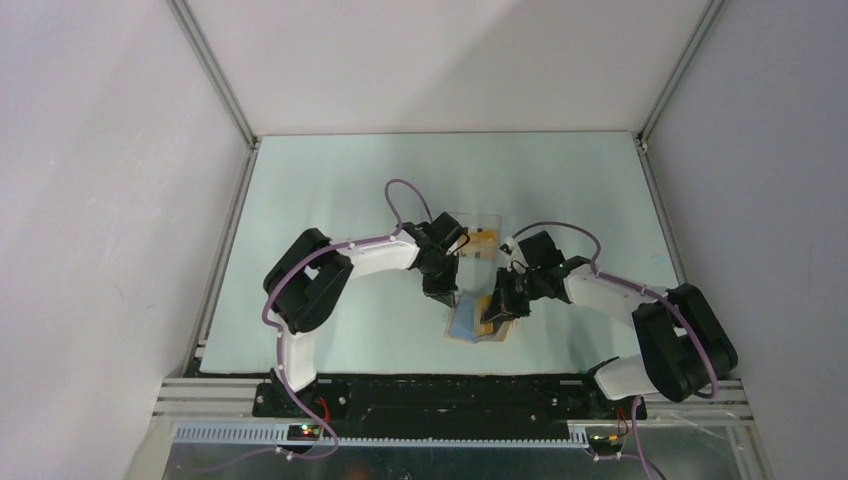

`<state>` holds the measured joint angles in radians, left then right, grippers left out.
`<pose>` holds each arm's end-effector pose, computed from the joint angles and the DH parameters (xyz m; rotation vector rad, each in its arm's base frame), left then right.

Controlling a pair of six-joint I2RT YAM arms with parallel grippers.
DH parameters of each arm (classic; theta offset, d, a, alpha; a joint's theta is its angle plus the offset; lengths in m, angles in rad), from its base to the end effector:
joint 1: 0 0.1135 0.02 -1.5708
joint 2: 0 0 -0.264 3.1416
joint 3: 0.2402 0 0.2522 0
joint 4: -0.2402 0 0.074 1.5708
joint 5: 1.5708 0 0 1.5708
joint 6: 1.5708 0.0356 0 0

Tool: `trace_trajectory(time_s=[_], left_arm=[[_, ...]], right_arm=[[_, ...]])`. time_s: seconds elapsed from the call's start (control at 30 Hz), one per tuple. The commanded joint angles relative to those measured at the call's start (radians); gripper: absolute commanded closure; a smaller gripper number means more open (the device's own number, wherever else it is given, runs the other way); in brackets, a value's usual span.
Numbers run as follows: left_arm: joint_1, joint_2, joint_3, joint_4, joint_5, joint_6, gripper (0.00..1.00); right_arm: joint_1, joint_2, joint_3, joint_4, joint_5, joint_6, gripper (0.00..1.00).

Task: Put the credit cards into the card holder
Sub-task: Move the card holder to the center of the board, then insert the credit card into the card holder.

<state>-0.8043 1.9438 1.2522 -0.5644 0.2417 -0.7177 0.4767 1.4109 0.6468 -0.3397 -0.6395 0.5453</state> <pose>0.2552 -0.2773 0.1461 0.1890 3.0162 -0.5965 0.2057 0.1302 0.1564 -0.1255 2.8322 1.1450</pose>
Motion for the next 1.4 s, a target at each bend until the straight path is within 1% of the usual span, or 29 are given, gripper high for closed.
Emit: trace_trajectory(time_s=[0.0, 0.1, 0.27, 0.33, 0.4, 0.47, 0.5, 0.53, 0.57, 0.67, 0.7, 0.73, 0.77, 0.9, 0.97, 1.07, 1.13, 1.2, 1.23, 1.27, 1.3, 1.33, 1.37], left_arm=[[0.001, -0.039, -0.032, -0.053, -0.069, 0.005, 1.00], [0.001, -0.042, -0.036, -0.054, -0.069, 0.005, 1.00], [0.002, -0.062, -0.046, -0.057, -0.077, 0.004, 1.00], [0.003, -0.070, -0.053, -0.057, -0.082, 0.002, 1.00], [0.008, -0.081, -0.061, -0.058, -0.084, 0.000, 1.00], [0.009, -0.086, -0.064, -0.058, -0.085, -0.002, 1.00], [0.011, -0.087, -0.064, -0.058, -0.085, -0.005, 1.00], [0.012, -0.087, -0.062, -0.058, -0.084, -0.006, 1.00], [0.012, -0.088, -0.060, -0.058, -0.082, -0.008, 1.00], [0.012, -0.087, -0.056, -0.057, -0.080, -0.016, 1.00], [0.012, -0.088, -0.058, -0.056, -0.082, -0.021, 1.00], [0.013, -0.090, -0.060, -0.057, -0.083, -0.023, 1.00], [0.013, -0.092, -0.062, -0.058, -0.083, -0.025, 1.00], [0.011, -0.101, -0.073, -0.055, -0.070, -0.034, 1.00], [0.011, -0.102, -0.071, -0.055, -0.067, -0.027, 1.00], [0.012, -0.103, -0.079, -0.056, -0.057, -0.020, 1.00], [0.012, -0.109, -0.089, -0.056, -0.056, -0.021, 1.00], [0.012, -0.113, -0.093, -0.056, -0.056, -0.022, 1.00], [0.011, -0.113, -0.093, -0.056, -0.056, -0.022, 1.00], [0.012, -0.113, -0.094, -0.056, -0.058, -0.022, 1.00], [0.011, -0.114, -0.095, -0.056, -0.057, -0.022, 1.00], [0.011, -0.115, -0.096, -0.055, -0.056, -0.026, 1.00], [0.011, -0.114, -0.099, -0.055, -0.057, -0.028, 1.00]], right_arm=[[0.008, -0.043, -0.015, 0.104, 0.033, 0.076, 1.00], [0.012, -0.004, -0.016, 0.121, 0.029, 0.060, 1.00], [0.007, 0.082, -0.014, 0.087, 0.012, -0.004, 0.99], [0.001, 0.111, -0.012, 0.067, 0.009, -0.019, 0.95], [-0.005, 0.124, -0.012, 0.048, 0.017, -0.018, 0.93], [-0.006, 0.123, -0.012, 0.041, 0.030, -0.014, 0.88], [-0.006, 0.121, -0.012, 0.042, 0.036, -0.013, 0.84], [-0.008, 0.119, -0.011, 0.040, 0.039, -0.009, 0.81], [-0.008, 0.119, -0.009, 0.041, 0.045, -0.007, 0.76], [-0.009, 0.129, 0.000, 0.017, 0.053, -0.014, 0.64], [-0.008, 0.131, 0.004, 0.014, 0.050, -0.016, 0.58], [-0.008, 0.133, 0.005, 0.005, 0.050, -0.018, 0.55], [-0.006, 0.133, 0.006, 0.001, 0.052, -0.019, 0.51], [0.000, 0.121, 0.020, -0.044, 0.066, -0.029, 0.38], [0.000, 0.105, 0.025, -0.064, 0.080, -0.038, 0.35], [0.005, 0.088, 0.029, -0.075, 0.086, -0.037, 0.34], [0.009, 0.086, 0.031, -0.085, 0.096, -0.039, 0.41], [0.010, 0.084, 0.030, -0.095, 0.114, -0.039, 0.51], [0.011, 0.083, 0.030, -0.096, 0.117, -0.038, 0.53], [0.012, 0.084, 0.031, -0.095, 0.122, -0.038, 0.59], [0.012, 0.085, 0.030, -0.086, 0.123, -0.037, 0.62], [0.012, 0.085, 0.026, -0.080, 0.125, -0.036, 0.70], [0.010, 0.086, 0.025, -0.066, 0.125, -0.034, 0.73]])
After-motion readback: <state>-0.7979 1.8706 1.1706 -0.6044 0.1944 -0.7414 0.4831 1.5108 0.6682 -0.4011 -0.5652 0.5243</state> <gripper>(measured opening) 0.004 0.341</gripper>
